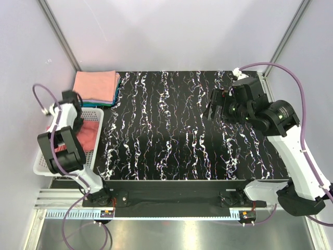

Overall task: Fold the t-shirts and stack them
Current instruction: Grab the tshirt from the pile, then move the tshirt to the center of the board

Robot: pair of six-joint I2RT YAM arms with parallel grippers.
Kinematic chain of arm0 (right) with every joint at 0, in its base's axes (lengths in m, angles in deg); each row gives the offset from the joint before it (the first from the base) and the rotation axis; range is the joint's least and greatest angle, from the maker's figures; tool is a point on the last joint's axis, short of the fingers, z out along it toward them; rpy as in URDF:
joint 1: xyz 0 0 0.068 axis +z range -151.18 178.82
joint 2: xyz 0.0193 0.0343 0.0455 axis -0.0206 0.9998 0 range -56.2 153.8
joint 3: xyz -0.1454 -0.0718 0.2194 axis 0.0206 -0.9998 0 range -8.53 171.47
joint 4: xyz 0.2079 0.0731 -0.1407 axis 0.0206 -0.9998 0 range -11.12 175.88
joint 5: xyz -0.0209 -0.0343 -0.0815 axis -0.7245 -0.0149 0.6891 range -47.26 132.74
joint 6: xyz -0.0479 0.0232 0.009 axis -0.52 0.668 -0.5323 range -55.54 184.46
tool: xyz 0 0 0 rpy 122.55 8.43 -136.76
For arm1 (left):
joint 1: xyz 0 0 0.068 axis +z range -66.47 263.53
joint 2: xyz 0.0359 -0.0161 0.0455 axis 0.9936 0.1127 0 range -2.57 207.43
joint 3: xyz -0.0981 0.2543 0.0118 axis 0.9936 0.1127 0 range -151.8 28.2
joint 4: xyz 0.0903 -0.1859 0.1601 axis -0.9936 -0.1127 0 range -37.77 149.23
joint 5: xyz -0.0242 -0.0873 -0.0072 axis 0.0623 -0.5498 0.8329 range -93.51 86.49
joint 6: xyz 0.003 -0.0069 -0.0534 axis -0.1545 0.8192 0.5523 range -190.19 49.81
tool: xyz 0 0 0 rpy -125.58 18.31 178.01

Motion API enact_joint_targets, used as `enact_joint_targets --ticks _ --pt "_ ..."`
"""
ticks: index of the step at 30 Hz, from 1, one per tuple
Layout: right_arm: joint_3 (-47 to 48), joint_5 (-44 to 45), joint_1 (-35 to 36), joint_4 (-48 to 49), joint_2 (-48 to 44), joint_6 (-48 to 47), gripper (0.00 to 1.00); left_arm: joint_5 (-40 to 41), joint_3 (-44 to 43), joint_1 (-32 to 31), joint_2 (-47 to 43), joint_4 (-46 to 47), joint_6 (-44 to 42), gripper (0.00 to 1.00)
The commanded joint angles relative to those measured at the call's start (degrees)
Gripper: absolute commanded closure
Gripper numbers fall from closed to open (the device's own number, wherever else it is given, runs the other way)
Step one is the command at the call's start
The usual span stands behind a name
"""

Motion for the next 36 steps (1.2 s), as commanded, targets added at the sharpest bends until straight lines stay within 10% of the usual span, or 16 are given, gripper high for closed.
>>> enact_joint_targets --ticks 1,8,16,23,28,36 --pt "3.4 2.7 0.0 -0.1 1.4 -0.7 0.0 6.8 -14.5 -5.8 -11.6 -3.6 -5.4 1.0" --pt "12.4 6.4 0.0 -4.3 6.7 -1.2 0.0 -5.9 -29.3 -10.7 -25.4 8.1 1.6 1.0" --pt "18.0 18.1 -0.3 -5.6 7.5 1.4 0.0 -33.6 -56.0 -30.8 -4.7 12.6 1.2 1.0" --pt "12.4 14.6 -2.0 -5.4 4.9 4.2 0.0 -46.5 -27.6 -51.8 -4.4 21.5 0.8 0.73" --pt "2.1 8.5 -3.1 -1.8 2.6 7.4 0.0 -47.6 -4.2 -53.5 -10.5 28.7 4.2 0.64" --pt "-6.9 0.4 -6.2 8.3 5.0 4.3 0.09 -41.3 -5.2 -51.4 -10.8 12.9 -8.5 0.36"
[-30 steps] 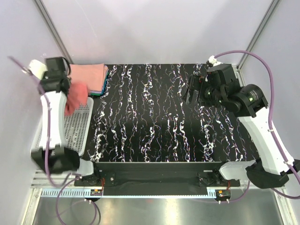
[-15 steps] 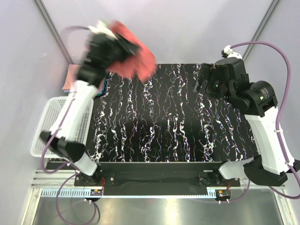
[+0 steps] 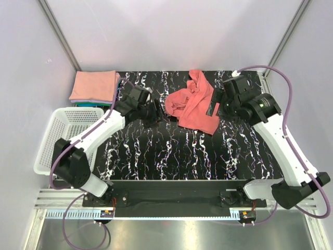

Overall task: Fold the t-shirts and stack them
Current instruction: Move the tshirt to the center of the board, then flatten the tshirt out

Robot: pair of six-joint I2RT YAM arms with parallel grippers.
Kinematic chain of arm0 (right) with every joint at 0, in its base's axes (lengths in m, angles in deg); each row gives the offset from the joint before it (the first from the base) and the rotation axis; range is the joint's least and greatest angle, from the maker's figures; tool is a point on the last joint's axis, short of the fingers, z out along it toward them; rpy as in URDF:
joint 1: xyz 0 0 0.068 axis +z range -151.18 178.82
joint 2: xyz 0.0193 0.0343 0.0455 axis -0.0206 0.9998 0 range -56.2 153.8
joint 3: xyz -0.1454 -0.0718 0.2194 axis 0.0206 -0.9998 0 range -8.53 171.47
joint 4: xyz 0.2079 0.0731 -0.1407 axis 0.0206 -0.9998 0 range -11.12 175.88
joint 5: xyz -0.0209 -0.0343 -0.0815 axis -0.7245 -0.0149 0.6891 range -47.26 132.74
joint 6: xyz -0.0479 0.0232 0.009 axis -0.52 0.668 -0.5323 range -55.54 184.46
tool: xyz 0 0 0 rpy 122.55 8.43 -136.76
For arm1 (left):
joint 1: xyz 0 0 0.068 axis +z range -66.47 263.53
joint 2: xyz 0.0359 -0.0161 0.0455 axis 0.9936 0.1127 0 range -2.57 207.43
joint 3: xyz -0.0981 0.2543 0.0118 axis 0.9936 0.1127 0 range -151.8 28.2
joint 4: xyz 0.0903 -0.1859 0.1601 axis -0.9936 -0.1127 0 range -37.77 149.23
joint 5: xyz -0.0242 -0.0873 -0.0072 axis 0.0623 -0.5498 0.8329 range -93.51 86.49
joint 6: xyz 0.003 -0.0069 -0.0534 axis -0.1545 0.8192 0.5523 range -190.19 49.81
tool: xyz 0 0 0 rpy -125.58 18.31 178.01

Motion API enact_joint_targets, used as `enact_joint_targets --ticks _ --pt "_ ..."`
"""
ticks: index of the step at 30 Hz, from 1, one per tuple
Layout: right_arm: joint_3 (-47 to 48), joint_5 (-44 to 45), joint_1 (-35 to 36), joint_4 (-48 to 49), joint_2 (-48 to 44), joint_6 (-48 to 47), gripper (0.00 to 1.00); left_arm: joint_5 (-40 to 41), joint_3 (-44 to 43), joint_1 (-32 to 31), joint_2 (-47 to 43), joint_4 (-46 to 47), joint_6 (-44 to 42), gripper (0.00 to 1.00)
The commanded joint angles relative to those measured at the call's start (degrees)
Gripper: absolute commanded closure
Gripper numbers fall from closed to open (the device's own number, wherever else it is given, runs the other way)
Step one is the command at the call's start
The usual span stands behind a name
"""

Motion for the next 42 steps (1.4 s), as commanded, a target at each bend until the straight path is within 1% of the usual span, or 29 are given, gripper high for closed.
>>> enact_joint_targets --ticks 1,4,5,7,8,12,14,17,18,20,24,25,27,29,31,33,34,36,37,40,42 --pt "-2.1 -4.0 -2.1 10.3 1.5 -2.8 0.14 2.3 -4.1 1.1 -2.3 -1.7 -5.7 0.36" --pt "-4.4 -4.6 -4.5 15.3 5.5 -6.6 0.24 2.7 -4.2 3.3 0.2 -0.5 -5.5 0.36" --pt "-4.5 -4.6 -5.1 16.8 8.6 -6.6 0.32 3.2 -4.3 4.1 1.1 0.4 -4.8 0.36" --pt "-3.5 -5.5 -5.2 18.1 12.3 -5.7 0.38 2.3 -4.4 6.3 4.3 2.9 -3.1 0.36" --pt "-3.2 -6.3 -5.1 18.7 15.4 -5.2 0.42 1.7 -4.8 6.9 5.8 5.6 -2.7 0.37" --pt "-4.9 -9.1 -5.0 23.6 21.3 1.5 0.44 0.2 -9.3 7.3 14.3 10.3 -3.0 0.37" --pt "-5.9 -9.4 -3.8 26.3 24.6 2.9 0.47 -1.6 -11.7 7.2 19.4 13.6 -2.5 0.37" --pt "-5.2 -6.9 -1.0 28.1 28.6 0.8 0.49 -2.6 -14.0 7.2 24.9 15.7 -0.5 0.38" --pt "-4.4 -6.2 0.8 28.3 29.5 -0.8 0.5 -3.3 -14.1 7.2 25.9 16.7 0.5 0.38" --pt "-4.2 -6.1 1.7 30.5 31.4 -1.7 0.51 -5.3 -14.3 7.2 27.6 20.3 2.4 0.38" --pt "-5.9 -6.7 2.3 34.5 34.8 -1.0 0.52 -4.3 -20.0 7.1 34.6 18.6 2.9 0.37" --pt "-6.4 -6.8 2.5 36.6 36.2 -1.4 0.52 -4.5 -20.1 7.1 35.3 19.9 3.2 0.37" --pt "-6.7 -7.0 3.1 37.9 37.6 -3.5 0.51 -4.7 -20.2 7.1 36.4 21.0 3.7 0.37" --pt "-6.7 -6.3 3.9 38.6 38.8 -6.0 0.48 -4.1 -21.5 7.2 37.8 20.2 4.0 0.38" --pt "-8.6 -5.2 4.0 40.9 38.3 -6.6 0.47 -3.8 -22.2 7.6 38.7 20.0 4.4 0.43" --pt "-10.5 -4.7 4.0 42.8 38.0 -7.1 0.48 -4.1 -21.9 7.9 39.0 21.2 5.4 0.59" --pt "-10.7 -4.7 4.0 43.9 38.8 -7.0 0.48 -4.3 -21.8 8.4 39.0 21.4 5.8 0.74" --pt "-9.7 -4.7 4.0 43.6 40.4 -6.5 0.5 -4.8 -21.5 8.7 38.8 22.5 6.9 0.85" --pt "-9.3 -4.6 4.1 42.6 41.9 -6.0 0.5 -5.7 -21.4 9.2 38.7 23.6 7.2 0.92" --pt "-9.9 -4.3 4.2 43.8 42.7 -5.0 0.46 -7.8 -20.8 9.5 39.1 25.7 9.0 1.0" --pt "-10.1 -4.4 4.2 44.1 43.2 -4.5 0.43 -8.4 -20.3 9.5 39.1 26.7 9.9 1.0"
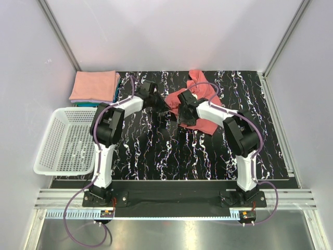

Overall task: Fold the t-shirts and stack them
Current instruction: Flatten the tshirt out

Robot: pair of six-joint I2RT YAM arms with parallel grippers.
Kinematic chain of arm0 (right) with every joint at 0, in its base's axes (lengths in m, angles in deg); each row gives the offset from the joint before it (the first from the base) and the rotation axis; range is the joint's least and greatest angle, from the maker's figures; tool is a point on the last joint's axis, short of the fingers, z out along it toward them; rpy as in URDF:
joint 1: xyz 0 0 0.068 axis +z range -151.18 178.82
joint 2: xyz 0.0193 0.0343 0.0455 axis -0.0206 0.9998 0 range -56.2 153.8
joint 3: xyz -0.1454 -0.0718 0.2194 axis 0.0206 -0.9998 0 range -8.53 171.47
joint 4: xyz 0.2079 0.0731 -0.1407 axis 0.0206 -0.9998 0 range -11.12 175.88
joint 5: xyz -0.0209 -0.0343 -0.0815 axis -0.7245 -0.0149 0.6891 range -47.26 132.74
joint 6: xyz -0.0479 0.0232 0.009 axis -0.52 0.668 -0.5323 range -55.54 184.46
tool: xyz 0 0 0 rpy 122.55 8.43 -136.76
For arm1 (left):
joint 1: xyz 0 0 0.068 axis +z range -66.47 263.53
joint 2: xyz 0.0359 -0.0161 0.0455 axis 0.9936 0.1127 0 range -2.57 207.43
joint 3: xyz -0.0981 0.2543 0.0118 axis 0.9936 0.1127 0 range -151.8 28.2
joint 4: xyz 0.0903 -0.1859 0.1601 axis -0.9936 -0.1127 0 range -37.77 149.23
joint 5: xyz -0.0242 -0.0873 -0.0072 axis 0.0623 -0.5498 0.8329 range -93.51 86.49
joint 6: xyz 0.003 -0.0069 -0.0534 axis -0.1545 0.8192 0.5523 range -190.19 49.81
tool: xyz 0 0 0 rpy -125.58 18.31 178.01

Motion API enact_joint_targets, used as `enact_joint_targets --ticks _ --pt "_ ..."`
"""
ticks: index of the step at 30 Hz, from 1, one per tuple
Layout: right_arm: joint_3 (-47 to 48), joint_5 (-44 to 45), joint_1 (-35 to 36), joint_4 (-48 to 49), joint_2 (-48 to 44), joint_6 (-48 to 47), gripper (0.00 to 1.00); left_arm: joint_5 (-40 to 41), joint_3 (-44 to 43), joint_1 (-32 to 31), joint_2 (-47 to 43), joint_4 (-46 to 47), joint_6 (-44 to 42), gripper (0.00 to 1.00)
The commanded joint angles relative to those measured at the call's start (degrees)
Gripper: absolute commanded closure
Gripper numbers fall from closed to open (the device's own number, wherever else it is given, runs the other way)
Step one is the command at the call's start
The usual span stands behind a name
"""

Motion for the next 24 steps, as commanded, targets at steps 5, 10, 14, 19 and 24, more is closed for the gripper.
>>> enact_joint_targets --ticks 5,10,14,19,24 --pt "2.1 4.0 0.8 0.1 3.7 2.5 0.45 -3.5 0.8 0.6 -0.5 5.6 2.4 1.0" --pt "6.7 6.9 -0.2 -8.2 2.2 2.3 1.0 -3.8 1.0 1.0 -2.2 3.2 2.3 1.0" --pt "8.2 7.7 -6.0 -18.6 -10.5 3.9 1.0 -4.1 -0.9 3.0 -5.5 -4.4 0.6 1.0" --pt "9.7 7.7 -22.8 -29.9 -23.1 4.4 1.0 1.8 -2.7 5.9 -13.4 -18.8 -8.6 1.0" --pt "12.3 15.8 -32.0 -37.5 -25.0 5.5 1.0 4.0 3.3 6.7 -20.8 -26.4 -13.0 1.0"
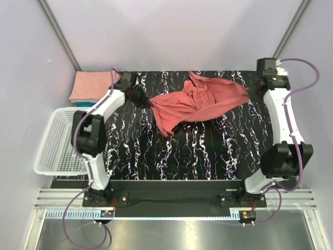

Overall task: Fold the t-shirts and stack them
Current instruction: Flatten the tshirt out

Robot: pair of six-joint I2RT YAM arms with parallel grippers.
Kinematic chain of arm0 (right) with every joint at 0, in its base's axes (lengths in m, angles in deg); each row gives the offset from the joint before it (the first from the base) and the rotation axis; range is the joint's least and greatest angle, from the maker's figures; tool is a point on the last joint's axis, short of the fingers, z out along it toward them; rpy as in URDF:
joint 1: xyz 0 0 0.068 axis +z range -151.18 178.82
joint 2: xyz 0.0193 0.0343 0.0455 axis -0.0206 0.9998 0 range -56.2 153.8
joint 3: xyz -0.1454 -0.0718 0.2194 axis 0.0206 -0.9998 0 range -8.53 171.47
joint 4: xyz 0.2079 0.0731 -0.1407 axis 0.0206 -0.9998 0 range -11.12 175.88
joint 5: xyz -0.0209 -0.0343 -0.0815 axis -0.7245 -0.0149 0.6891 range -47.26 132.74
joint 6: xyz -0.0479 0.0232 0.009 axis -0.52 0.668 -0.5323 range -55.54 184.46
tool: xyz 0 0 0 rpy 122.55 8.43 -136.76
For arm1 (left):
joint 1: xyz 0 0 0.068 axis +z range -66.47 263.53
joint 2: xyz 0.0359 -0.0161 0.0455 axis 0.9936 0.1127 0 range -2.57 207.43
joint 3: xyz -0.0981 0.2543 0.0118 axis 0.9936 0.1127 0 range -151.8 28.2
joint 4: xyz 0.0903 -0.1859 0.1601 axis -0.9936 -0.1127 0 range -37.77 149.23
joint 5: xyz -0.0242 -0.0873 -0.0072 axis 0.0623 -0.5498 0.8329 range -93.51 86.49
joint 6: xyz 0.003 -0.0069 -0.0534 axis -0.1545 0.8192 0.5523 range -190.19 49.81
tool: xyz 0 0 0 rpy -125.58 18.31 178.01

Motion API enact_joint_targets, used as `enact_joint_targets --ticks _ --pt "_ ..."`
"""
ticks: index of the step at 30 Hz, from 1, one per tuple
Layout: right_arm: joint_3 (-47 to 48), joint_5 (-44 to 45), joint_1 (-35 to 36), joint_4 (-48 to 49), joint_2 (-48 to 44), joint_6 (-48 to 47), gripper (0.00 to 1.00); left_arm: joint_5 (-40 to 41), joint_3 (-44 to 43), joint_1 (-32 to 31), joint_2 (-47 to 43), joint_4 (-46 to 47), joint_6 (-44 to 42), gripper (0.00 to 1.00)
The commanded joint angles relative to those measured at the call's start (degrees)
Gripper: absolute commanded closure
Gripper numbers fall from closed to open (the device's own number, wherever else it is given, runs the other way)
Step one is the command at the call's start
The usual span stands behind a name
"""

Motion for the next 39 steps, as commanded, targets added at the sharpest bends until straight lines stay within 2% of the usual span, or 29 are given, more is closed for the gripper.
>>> enact_joint_targets --ticks 1,6,11,18,22,28,29,30,35,37,38,39 --pt "-0.4 8.9 -1.5 -11.7 -1.3 2.9 1.0 4.3 3.7 -0.2 -8.4 -8.0 -5.9 1.0" --pt "-9.0 9.2 -6.8 -10.4 -2.8 5.0 1.0 10.7 11.8 0.0 -15.0 -13.1 -8.4 1.0" --pt "-18.9 3.8 -6.8 -9.8 -5.8 7.3 1.0 9.9 18.6 0.1 -18.4 -12.7 -9.2 1.0" --pt "-22.8 10.0 -8.7 -12.7 -10.3 8.7 1.0 16.9 22.7 0.3 -22.1 -16.3 -12.2 1.0" --pt "-25.0 8.1 -8.8 -13.9 -11.3 11.9 1.0 12.7 27.7 0.4 -25.0 -15.9 -10.8 1.0" --pt "-27.4 8.0 -8.9 -14.4 -13.5 13.8 1.0 4.4 39.8 0.4 -33.2 -12.9 -7.6 1.0" --pt "-27.3 7.6 -8.9 -14.0 -13.5 13.5 1.0 3.5 41.0 0.4 -34.2 -12.2 -7.1 0.93" --pt "-27.5 6.8 -8.9 -13.3 -14.0 12.7 1.0 1.4 43.2 0.4 -36.1 -10.8 -6.9 0.9" --pt "-30.9 0.8 -8.9 -11.4 -15.9 8.6 1.0 -1.0 44.5 0.1 -37.9 -11.8 -8.2 0.87" --pt "-30.7 1.7 -8.8 -12.4 -16.2 8.3 0.98 -0.8 44.2 -0.3 -39.9 -14.1 -8.7 0.65" --pt "-30.2 2.1 -8.9 -13.2 -16.2 8.2 0.78 -0.2 43.7 -0.6 -40.7 -15.0 -8.9 0.57" --pt "-29.4 2.2 -8.9 -13.3 -16.5 8.0 0.7 1.4 42.8 -0.6 -41.7 -16.6 -9.1 0.52"
